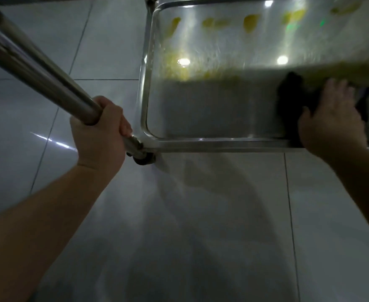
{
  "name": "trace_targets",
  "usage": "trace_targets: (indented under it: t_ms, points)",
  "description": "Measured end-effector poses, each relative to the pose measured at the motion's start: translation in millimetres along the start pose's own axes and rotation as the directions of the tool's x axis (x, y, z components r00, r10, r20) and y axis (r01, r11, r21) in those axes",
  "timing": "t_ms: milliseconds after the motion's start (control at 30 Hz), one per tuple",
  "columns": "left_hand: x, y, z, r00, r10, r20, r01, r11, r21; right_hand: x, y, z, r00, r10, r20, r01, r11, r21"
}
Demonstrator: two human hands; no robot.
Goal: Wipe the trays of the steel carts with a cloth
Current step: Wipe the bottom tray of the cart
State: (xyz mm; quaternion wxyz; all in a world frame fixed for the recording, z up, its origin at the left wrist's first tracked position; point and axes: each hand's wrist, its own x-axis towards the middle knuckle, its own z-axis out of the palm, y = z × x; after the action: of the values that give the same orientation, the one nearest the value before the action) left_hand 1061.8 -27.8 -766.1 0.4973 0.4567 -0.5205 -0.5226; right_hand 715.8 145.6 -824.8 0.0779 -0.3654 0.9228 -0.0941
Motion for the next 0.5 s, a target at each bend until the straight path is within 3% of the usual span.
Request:
trace_targets:
  t_ms: [67, 133, 267, 367, 433, 500]
  points:
    - [0, -2, 1, 1.0, 0.025, -0.001, -0.025, 1.0, 0.015, 2, -10, 4, 0.988, 0.155, 0.001, -0.155, 0.987, 0.041]
    - [3, -3, 0, 0.999, 0.036, 0.008, -0.036, 0.999, 0.027, -5, -50, 13, 0.989, 0.145, 0.019, -0.146, 0.988, 0.057]
    - [6, -5, -1, 0.998, 0.054, 0.019, -0.054, 0.998, 0.021, -47, -176, 45, 0.97, -0.239, 0.038, 0.234, 0.967, 0.103]
    - [6, -5, -1, 0.995, 0.087, 0.049, -0.089, 0.995, 0.041, -69, -259, 62, 0.78, -0.61, 0.138, 0.6, 0.792, 0.112]
    - [9, -4, -2, 0.993, 0.098, 0.064, -0.103, 0.992, 0.067, -61, -269, 62, 0.66, -0.725, 0.199, 0.709, 0.688, 0.153]
    - [11, -4, -1, 0.994, 0.087, 0.06, -0.091, 0.994, 0.067, -44, -244, 57, 0.633, -0.752, 0.183, 0.73, 0.659, 0.182]
